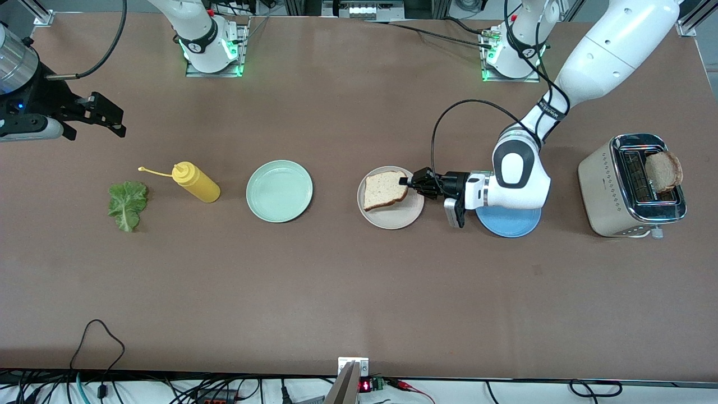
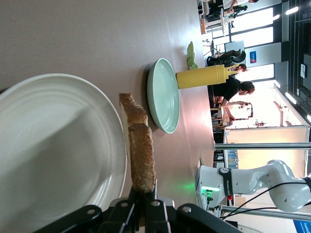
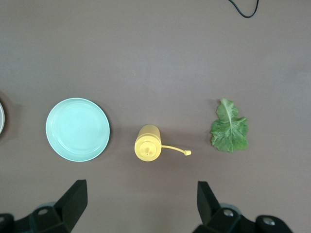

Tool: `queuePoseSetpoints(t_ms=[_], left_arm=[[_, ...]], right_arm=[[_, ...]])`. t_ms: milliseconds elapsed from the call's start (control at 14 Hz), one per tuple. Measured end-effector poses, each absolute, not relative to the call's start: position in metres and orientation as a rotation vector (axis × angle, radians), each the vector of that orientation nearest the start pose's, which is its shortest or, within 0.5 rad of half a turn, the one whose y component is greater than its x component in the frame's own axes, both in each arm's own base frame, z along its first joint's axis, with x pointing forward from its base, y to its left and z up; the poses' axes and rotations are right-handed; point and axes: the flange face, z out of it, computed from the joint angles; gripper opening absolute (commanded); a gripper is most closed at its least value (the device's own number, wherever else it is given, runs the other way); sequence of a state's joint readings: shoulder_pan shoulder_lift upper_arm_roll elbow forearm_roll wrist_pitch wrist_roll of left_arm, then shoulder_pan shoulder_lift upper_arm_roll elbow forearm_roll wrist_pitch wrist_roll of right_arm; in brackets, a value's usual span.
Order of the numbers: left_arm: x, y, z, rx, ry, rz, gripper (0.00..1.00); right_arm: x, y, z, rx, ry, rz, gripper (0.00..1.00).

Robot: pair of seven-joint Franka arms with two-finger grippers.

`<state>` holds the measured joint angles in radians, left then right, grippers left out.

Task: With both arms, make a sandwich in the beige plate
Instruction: 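Open the left gripper and lift it away from the toast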

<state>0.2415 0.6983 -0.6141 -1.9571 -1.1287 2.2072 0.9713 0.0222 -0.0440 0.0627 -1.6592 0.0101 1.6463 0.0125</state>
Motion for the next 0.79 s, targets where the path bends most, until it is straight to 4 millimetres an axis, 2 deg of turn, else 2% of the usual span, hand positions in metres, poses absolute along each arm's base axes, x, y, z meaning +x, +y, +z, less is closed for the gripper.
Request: queuePoseSetpoints(t_ms=[286,429,501,573,644,716,787], left_arm=[[0.544,-0.237,0.164,1.909,-0.333,-0.05,0.02],[0.542,-0.237,0.157,1.904,-0.328,-0.06,0.13],[0.54,-0.238,0.153,1.901,-0.323,-0.067,0.26],[0.539,-0.238,0.149,1.899,-0.318,-0.075,0.49],[0.538,-0.238,0.146,1.897,-0.315,-0.078,0.94],[0.538,-0.238,0.146,1.897,-0.316,-0.077,1.0],[0.538,-0.237,0.146,1.898,-0.324,-0.069,1.0]], right_arm=[[0.545,0.048,0.613,-3.13,-0.112,-0.048,1.0],[0.545,0.048,0.613,-3.13,-0.112,-0.048,1.0],[0.545,0.048,0.613,-3.13,-0.112,-0.048,1.0],[0.545,0.048,0.614,-3.13,-0.112,-0.048,1.0],[0.545,0.048,0.614,-3.13,-0.112,-0.048,1.0],[0.545,0.048,0.614,-3.13,-0.112,-0.048,1.0],[0.545,0.048,0.614,-3.13,-0.112,-0.048,1.0]])
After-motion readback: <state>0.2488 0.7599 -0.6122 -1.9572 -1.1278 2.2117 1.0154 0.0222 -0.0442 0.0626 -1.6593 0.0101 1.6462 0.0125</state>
